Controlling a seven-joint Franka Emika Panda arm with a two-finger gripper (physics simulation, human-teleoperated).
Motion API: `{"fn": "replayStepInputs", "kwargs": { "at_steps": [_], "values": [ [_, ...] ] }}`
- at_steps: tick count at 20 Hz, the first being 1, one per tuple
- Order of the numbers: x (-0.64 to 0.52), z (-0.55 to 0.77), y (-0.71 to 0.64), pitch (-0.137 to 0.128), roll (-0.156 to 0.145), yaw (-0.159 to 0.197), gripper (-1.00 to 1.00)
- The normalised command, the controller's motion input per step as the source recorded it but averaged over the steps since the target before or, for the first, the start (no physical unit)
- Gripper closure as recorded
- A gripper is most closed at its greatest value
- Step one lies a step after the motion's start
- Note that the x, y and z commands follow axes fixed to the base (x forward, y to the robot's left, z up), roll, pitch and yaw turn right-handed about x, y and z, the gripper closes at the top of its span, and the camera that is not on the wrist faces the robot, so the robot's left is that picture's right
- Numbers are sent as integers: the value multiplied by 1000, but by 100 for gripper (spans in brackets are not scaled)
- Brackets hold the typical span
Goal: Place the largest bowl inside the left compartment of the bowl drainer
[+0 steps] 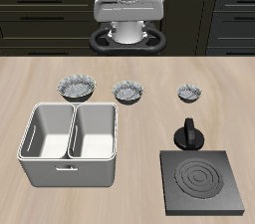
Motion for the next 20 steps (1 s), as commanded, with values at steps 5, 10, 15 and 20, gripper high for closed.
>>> {"fn": "replayStepInputs", "kwargs": {
  "at_steps": [5, 10, 15, 20],
  "values": [
    [59, 36, -484, -18, 6, 14, -100],
    [70, -32, -600, -2, -28, 6, -100],
    [3, 29, -590, -20, -50, -6, -100],
    [-44, -6, -398, -16, -15, -10, -100]
  ]
}}
